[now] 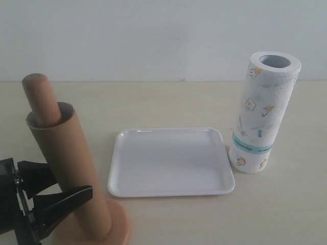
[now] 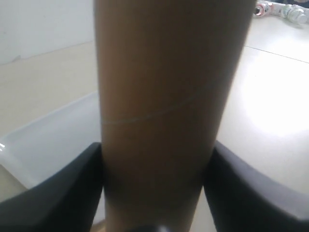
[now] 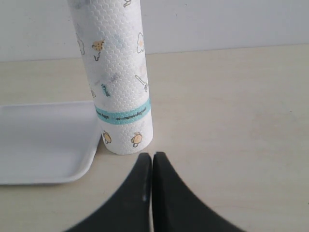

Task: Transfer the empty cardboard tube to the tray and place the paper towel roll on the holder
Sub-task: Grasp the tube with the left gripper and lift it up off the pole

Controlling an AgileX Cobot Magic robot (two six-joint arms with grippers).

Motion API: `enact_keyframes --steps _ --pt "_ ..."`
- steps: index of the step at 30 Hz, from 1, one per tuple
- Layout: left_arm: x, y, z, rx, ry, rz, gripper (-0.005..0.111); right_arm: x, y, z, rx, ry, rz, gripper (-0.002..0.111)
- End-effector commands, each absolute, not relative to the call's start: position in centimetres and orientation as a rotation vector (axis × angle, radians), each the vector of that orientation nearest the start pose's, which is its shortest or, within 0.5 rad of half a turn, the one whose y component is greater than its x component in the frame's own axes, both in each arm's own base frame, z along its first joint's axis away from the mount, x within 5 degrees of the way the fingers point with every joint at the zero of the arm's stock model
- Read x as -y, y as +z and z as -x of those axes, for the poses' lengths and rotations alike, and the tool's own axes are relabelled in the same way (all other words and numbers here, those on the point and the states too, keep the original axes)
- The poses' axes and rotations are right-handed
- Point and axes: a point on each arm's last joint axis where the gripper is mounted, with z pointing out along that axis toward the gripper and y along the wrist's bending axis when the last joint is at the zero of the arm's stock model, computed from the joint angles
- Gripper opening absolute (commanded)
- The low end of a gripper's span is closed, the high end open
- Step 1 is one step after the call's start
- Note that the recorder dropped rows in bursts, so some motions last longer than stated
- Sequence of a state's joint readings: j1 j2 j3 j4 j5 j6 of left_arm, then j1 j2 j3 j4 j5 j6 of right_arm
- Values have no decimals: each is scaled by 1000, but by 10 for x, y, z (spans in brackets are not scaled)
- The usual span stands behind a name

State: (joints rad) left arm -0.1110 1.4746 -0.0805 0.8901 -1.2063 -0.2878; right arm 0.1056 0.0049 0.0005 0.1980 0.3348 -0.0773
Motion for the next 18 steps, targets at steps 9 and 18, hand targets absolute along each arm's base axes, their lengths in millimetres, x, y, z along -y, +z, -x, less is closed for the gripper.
enact_keyframes --steps 9,18 --pt "82 219 -135 -1399 -809 -653 4 -11 184 -53 -1815 199 46 0" --pt "85 268 -130 -1307 -849 -697 4 -11 184 -53 -1815 199 46 0"
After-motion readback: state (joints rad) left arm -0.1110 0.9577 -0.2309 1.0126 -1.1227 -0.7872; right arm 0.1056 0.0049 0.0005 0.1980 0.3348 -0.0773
